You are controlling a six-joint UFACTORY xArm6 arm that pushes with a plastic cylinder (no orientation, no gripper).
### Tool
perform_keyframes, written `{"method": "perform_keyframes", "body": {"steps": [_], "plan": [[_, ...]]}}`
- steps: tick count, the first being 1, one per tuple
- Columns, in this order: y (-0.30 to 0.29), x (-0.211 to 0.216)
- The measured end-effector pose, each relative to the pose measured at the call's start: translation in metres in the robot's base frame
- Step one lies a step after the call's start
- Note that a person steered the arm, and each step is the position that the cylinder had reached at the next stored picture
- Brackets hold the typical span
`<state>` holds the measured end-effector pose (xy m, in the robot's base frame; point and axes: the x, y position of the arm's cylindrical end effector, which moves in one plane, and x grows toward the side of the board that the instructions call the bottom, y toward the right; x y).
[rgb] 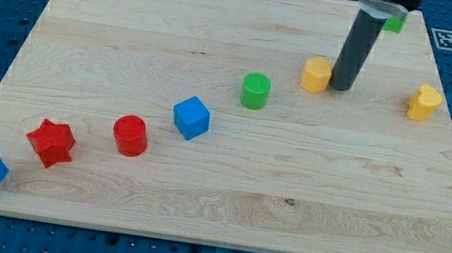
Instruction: Point your arm at the yellow heart
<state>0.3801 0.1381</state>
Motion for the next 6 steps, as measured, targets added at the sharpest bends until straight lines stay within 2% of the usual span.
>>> {"method": "perform_keyframes", "body": {"steps": [2,3,4,5,6], "plan": [[-0.021,-0.004],[0.008,0.035],[0.062,0.053],[0.127,0.053],[0.132,0.051]]}}
